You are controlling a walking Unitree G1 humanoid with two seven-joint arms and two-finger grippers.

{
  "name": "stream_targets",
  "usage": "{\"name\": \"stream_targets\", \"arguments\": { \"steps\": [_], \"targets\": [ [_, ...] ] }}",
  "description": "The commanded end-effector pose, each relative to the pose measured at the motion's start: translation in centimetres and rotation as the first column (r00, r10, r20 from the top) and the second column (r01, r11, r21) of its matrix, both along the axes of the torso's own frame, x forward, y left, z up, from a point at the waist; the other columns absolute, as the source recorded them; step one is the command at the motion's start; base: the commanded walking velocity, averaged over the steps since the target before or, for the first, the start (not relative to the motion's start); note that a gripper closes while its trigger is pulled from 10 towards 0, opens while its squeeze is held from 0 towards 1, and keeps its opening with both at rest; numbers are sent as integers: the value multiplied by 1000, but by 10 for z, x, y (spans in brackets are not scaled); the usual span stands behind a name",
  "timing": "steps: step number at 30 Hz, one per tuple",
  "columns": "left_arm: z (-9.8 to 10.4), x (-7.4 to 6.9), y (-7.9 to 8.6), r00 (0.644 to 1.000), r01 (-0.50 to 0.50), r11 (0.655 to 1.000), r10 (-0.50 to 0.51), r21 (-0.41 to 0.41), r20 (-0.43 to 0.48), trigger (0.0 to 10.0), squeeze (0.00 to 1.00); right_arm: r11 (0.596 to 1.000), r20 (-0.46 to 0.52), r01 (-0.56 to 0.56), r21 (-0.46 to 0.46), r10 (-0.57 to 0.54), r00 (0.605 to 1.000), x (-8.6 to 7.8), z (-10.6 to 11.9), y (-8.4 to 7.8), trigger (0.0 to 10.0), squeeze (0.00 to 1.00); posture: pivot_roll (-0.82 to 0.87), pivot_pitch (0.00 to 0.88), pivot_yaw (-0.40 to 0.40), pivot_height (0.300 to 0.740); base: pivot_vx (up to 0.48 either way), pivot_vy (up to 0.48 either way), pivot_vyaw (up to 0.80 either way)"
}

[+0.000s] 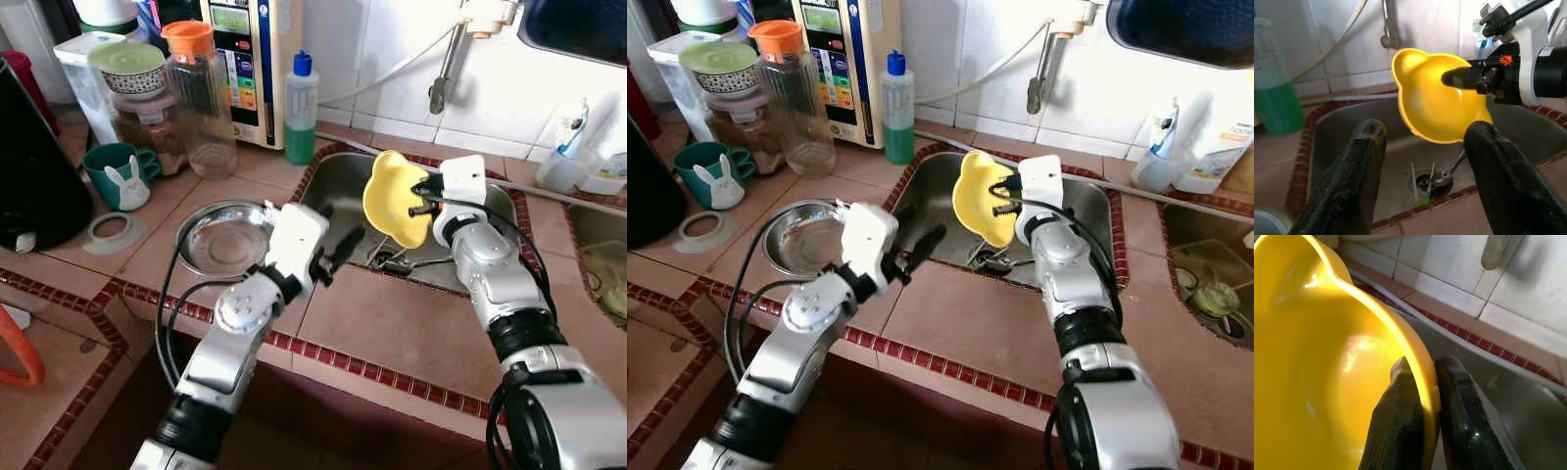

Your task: Kitchen organization

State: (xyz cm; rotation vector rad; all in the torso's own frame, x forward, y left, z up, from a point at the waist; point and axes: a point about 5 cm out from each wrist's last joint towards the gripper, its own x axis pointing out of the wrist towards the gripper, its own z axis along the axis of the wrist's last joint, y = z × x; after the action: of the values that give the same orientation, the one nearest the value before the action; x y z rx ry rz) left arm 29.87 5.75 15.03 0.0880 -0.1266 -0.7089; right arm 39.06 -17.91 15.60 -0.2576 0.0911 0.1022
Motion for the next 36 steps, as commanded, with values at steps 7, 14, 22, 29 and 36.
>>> {"name": "stream_targets", "arguments": {
  "steps": [7, 14, 22, 29, 36],
  "targets": [
    [8, -11, 3, 999, 41, 999, -41, 25, -1, 10000, 1000, 966, -24, 9, -259, -15, 1000, 0, -13, -12, 0, 0, 310, 0, -24, 740, 0, 0, 0],
    [5, -18, 9, 999, 41, 998, -40, 56, -12, 10000, 1000, 902, -46, 47, -430, -74, 996, -5, -24, -27, 0, 0, 325, 0, -22, 740, 0, 0, 0],
    [7, -23, 8, 999, 45, 997, -44, 68, -15, 10000, 1000, 878, -115, 48, -476, -116, 987, -9, -36, -34, 10000, 357, 336, 0, -18, 740, 0, 0, 0],
    [7, -25, 8, 998, 55, 996, -53, 77, -22, 10000, 1000, 908, -182, 45, -417, -132, 974, -14, -47, -36, 10000, 1000, 326, 0, -14, 740, 0, 0, 0],
    [8, -24, 5, 998, 57, 996, -55, 72, -29, 10000, 1000, 922, -210, 38, -385, -128, 969, -15, -49, -38, 10000, 1000, 321, 0, -12, 740, 0, 0, 0]
  ]
}}
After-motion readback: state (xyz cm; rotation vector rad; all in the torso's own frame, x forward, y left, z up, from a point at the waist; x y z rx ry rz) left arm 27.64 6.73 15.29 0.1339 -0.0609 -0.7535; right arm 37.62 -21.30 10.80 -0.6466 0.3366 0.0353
